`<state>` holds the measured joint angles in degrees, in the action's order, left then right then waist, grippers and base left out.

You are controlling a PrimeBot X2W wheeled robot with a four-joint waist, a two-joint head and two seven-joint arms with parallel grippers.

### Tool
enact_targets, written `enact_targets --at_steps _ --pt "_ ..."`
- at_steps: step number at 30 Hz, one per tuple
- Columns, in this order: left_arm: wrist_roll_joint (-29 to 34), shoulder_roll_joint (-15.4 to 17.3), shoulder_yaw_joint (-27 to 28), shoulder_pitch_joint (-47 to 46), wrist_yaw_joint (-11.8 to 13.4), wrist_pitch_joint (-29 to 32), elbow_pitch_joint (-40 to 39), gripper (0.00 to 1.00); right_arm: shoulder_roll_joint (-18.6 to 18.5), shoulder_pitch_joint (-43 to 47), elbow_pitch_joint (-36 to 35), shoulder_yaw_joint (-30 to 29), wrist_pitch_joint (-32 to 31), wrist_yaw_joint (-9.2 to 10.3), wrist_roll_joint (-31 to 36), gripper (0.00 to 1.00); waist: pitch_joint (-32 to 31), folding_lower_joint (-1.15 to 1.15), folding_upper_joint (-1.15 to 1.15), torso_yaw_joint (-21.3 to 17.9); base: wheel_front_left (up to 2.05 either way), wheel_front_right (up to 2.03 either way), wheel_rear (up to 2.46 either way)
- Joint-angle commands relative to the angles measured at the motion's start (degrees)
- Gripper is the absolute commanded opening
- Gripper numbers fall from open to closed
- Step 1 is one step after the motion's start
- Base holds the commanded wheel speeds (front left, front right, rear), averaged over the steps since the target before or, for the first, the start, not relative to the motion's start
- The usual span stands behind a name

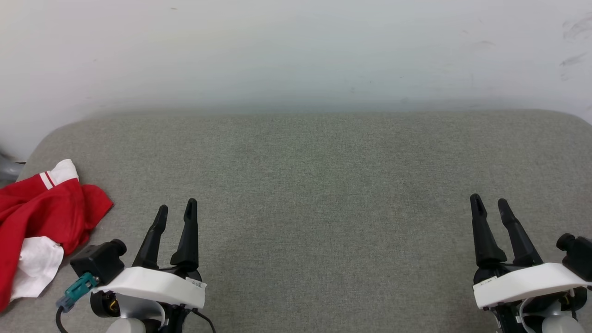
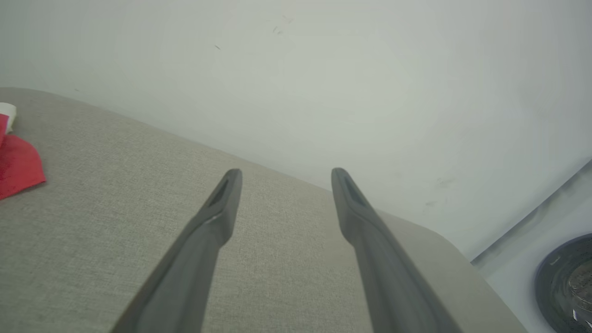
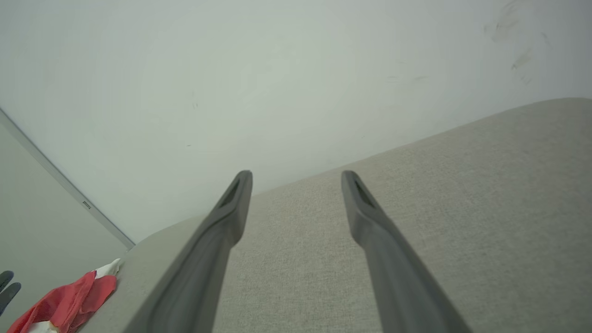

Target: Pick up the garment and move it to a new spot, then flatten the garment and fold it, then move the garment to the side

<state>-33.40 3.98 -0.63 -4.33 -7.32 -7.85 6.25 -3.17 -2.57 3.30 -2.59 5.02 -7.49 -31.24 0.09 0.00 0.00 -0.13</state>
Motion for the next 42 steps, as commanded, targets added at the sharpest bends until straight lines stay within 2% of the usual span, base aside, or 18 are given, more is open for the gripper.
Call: enact_targets --at_steps 1,10,23,42 --pt "2.5 0.5 -0.1 -0.1 -0.2 -0.7 -0.6 1.00 0.0 -0.1 -1.0 0.1 0.1 -0.01 2.2 1.00 0.0 0.00 0.00 0.0 0.00 0.00 0.00" --pt "10.1 0.9 -0.8 -0.1 0.4 -2.0 0.6 1.00 -0.4 0.2 -1.5 0.3 -0.7 -0.01 9.4 1.00 0.0 0.00 0.00 0.0 0.00 0.00 0.00" --pt "17.8 1.6 -1.7 -0.1 1.7 -3.7 3.0 1.00 -0.4 0.9 -2.8 -0.1 -1.2 0.00 19.1 1.00 0.0 0.00 0.00 0.2 0.00 0.00 0.00" --pt "24.2 1.3 -1.8 -1.0 1.3 -5.8 5.5 1.00 0.2 2.1 -4.1 -0.1 -2.0 0.00 24.8 1.00 0.0 0.00 0.00 0.6 0.00 0.00 0.00"
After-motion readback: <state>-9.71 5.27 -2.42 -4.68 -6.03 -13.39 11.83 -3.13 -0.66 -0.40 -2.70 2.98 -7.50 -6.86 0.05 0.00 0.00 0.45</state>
